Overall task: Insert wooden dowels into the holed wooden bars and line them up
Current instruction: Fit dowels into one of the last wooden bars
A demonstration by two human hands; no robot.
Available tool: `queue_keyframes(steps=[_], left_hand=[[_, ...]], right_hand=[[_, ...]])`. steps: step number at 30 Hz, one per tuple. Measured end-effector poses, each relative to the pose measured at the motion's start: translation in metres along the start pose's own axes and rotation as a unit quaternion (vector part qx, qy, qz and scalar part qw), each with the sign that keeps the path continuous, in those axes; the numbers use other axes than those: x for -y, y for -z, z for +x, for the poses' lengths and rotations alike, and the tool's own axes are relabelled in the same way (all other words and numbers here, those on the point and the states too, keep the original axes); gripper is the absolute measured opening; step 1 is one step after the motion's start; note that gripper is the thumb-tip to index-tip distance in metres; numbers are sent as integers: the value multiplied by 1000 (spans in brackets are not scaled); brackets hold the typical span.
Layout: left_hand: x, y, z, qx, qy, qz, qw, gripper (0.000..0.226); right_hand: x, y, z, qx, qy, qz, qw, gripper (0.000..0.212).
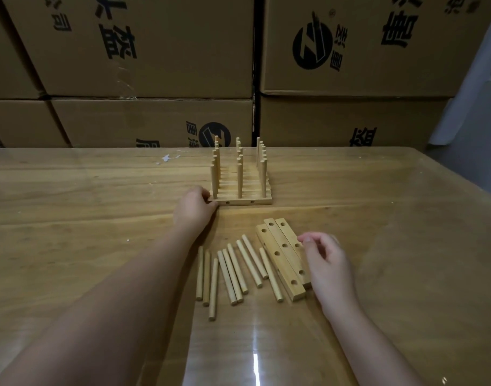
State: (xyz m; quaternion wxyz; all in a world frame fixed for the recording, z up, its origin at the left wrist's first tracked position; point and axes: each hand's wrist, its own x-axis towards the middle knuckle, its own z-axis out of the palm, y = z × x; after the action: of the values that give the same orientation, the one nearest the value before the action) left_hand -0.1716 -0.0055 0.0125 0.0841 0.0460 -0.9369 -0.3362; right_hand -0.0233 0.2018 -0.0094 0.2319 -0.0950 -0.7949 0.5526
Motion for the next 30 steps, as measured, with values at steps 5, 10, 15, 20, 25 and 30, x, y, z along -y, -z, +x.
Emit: queue_keyframes(steps=[5, 10, 15, 20, 25, 30], left_hand=[[2, 6, -24, 16, 25, -121, 992, 44], [9, 17, -66, -2, 33, -232, 972, 30], [18, 15, -117, -29, 34, -243, 969, 18], [19, 10, -136, -46, 4, -232, 972, 17], [9, 7, -139, -11, -77, -132, 988, 19], [4, 6, -142, 3, -168, -48, 985, 24]], right_hand=[[3, -1, -5, 23, 16, -123, 992, 15], [7, -5, -10, 33, 21, -307, 951, 37], [9, -10, -16, 57, 45, -365, 928, 57], [5, -10, -17, 77, 60, -379, 920, 54], [9, -11, -17, 56, 69, -356, 930, 52], [8, -12, -18, 32, 80, -356, 931, 52]])
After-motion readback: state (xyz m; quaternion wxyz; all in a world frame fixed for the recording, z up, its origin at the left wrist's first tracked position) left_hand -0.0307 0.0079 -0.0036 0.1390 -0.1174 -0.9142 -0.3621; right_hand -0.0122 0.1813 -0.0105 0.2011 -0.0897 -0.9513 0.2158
